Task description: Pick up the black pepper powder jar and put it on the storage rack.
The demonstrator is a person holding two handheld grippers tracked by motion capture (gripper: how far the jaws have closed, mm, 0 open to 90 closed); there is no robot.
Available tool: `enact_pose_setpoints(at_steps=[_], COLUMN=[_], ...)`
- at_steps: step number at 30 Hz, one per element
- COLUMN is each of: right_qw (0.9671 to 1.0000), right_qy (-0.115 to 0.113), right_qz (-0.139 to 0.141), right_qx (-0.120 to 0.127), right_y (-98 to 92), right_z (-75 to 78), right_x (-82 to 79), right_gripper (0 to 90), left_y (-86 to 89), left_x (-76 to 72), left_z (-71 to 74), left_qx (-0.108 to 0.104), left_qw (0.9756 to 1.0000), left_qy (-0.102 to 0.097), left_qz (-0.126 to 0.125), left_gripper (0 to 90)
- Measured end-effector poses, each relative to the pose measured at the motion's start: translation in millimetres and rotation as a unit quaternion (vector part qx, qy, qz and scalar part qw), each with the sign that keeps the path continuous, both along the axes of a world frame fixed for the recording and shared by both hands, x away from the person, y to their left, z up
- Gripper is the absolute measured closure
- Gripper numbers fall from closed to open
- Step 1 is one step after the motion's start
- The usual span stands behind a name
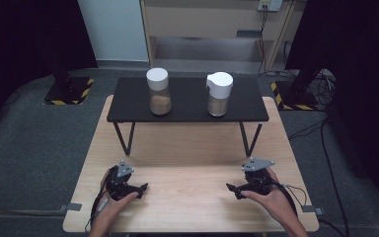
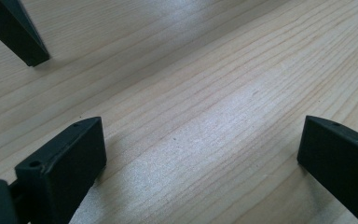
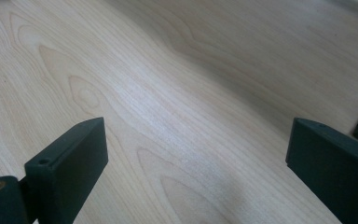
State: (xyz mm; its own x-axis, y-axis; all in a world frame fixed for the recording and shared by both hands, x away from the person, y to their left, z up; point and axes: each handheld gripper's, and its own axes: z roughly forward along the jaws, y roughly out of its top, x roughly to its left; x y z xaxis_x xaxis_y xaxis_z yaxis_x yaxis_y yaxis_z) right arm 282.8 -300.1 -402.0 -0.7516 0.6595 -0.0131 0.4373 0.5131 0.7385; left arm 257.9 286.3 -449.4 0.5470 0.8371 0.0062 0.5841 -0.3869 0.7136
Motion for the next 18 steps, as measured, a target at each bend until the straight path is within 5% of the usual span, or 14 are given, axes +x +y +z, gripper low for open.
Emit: enact_pose_setpoints(at_steps=[18], right_qw=[0.9999], right_qy=[0.015], right_qz=[-0.001], right_qx=[-0.001], right_y=[-2.2], right_z=[-23.2], right_x=[-6.4], right_gripper=[6.0], left_y=[-0.1], left_x=[-0.1], left_z=[0.0], left_qx=[0.000], left_qw=[1.0000], left_qy=[0.000], left_qz=[0.000], left_gripper=[0.0])
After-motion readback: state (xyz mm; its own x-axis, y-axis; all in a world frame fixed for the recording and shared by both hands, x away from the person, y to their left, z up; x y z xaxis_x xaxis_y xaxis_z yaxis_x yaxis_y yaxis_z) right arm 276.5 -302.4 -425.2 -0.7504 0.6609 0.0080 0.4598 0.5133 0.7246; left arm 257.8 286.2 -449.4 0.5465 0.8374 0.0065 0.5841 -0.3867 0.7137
